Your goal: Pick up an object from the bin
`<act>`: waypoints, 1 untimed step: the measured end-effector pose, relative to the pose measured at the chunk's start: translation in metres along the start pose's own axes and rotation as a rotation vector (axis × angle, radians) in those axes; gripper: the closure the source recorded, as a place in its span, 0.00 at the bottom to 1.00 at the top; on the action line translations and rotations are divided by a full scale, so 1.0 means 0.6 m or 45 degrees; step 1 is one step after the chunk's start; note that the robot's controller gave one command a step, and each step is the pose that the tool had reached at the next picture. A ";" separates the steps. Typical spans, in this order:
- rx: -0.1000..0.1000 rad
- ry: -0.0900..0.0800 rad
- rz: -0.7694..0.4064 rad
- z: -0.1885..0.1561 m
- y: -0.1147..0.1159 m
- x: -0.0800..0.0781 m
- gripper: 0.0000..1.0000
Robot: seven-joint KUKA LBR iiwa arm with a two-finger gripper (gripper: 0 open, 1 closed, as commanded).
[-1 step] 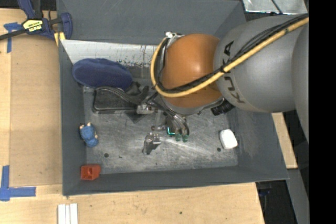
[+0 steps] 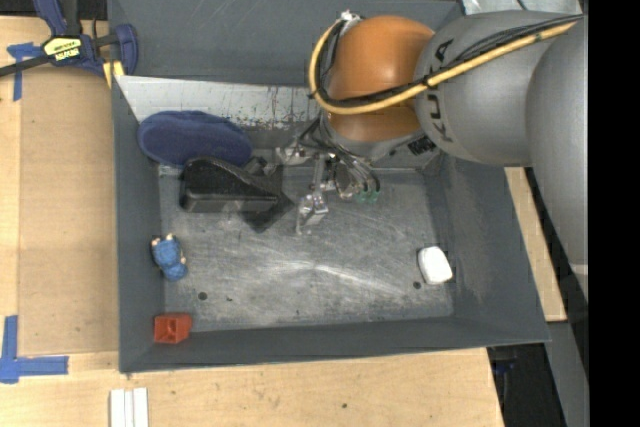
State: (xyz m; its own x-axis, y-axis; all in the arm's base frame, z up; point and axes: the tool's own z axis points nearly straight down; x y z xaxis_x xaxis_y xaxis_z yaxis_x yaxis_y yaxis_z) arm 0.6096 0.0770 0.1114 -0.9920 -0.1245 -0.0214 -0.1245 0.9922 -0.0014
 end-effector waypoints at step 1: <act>0.004 0.023 -0.023 0.064 0.062 -0.029 0.00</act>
Offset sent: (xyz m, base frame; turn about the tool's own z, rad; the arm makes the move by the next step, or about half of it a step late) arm 0.0104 0.0408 -0.0414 -0.0182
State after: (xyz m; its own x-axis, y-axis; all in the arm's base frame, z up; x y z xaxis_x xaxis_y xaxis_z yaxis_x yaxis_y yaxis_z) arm 0.6232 0.1164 0.0736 -0.9898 -0.1426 -0.0035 -0.1426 0.9898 -0.0049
